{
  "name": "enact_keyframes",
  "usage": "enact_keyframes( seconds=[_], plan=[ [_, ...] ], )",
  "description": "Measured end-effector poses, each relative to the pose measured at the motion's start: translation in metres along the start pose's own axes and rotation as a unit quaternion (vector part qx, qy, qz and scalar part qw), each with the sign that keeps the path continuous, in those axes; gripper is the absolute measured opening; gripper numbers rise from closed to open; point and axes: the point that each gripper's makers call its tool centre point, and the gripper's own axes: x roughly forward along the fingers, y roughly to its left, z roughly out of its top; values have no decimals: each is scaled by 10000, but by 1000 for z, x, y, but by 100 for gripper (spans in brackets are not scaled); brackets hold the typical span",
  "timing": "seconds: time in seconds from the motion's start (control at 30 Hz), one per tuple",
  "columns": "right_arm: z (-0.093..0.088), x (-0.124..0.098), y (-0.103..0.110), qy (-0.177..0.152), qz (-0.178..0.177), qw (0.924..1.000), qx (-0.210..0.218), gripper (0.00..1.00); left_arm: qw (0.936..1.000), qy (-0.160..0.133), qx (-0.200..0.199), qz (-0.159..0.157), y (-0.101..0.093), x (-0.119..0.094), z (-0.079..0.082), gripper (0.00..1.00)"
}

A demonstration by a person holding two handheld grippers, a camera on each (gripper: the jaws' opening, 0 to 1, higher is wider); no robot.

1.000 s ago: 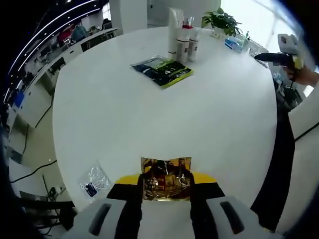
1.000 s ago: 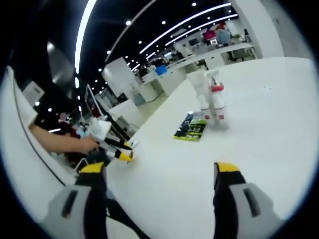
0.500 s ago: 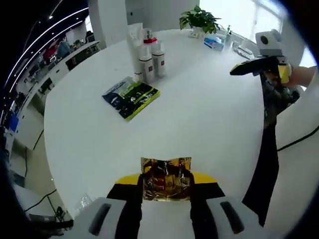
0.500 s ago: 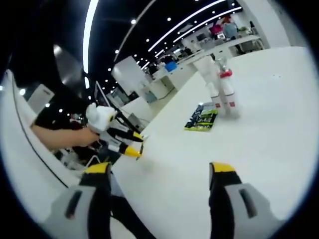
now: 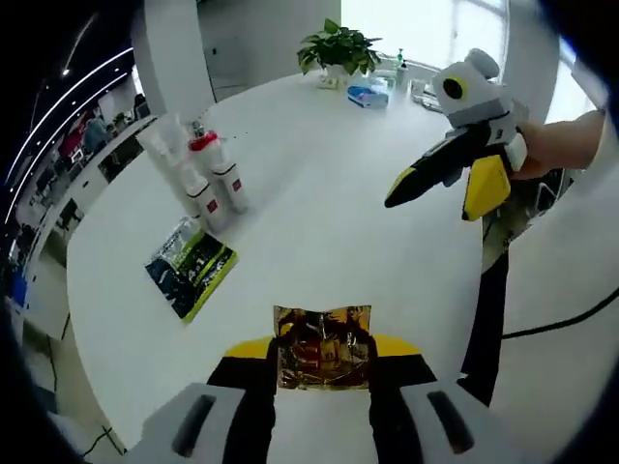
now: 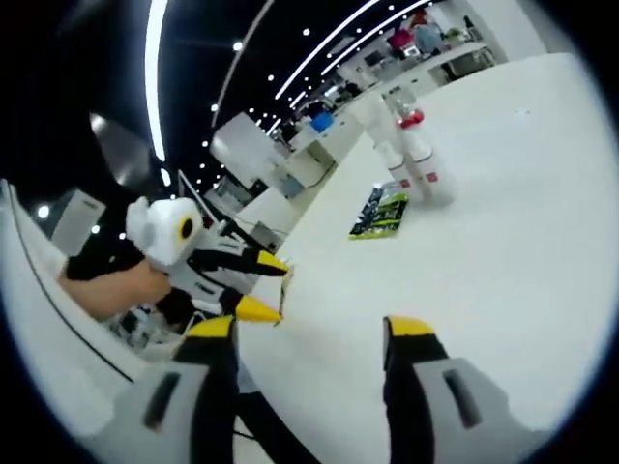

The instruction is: Arrange the skincare products in the storage area until every visible bottle or jar stands upright without overlapping.

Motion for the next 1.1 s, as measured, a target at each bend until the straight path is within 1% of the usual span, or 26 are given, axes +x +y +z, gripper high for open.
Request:
enact_keyframes(
  seconds=[0.1,0.17,0.23,0.3,0.37,0.53,0.57,0.63,0.7,0.87,1.0,1.07,1.1],
  plan=[
    [1,-2,0,15,64,9998,176,41,9998,-34,194,-74,-13,3,13,38],
    [3,-1,1,36,100,9997,217,38,9995,-52,291,-112,-20,6,20,38],
    [3,1,5,105,168,9996,209,37,9989,-99,424,-177,-30,9,29,38],
    [2,2,7,185,186,9995,184,35,9985,-124,480,-221,-34,10,33,38],
    [1,4,7,241,187,9994,177,34,9978,-176,574,-270,-41,12,42,38],
    [-4,11,8,400,216,9987,233,33,9952,-244,873,-370,-54,13,57,38],
    [-5,13,9,438,224,9985,231,33,9946,-247,928,-390,-56,13,58,38],
    [-7,16,10,489,238,9982,242,31,9921,-200,1177,-386,-60,13,60,38],
    [-11,19,7,601,185,9975,323,26,9907,-177,1294,-388,-64,13,62,38],
    [-15,22,7,718,170,9964,429,20,9858,-148,1628,-375,-70,11,68,38],
    [-18,20,7,791,199,9955,477,11,9843,-183,1719,-355,-74,11,75,38],
    [-20,18,6,827,216,9950,517,2,9844,-221,1716,-324,-74,11,76,39],
    [-19,17,6,795,262,9946,621,2,9845,-239,1707,-311,-74,11,77,39]
  ],
)
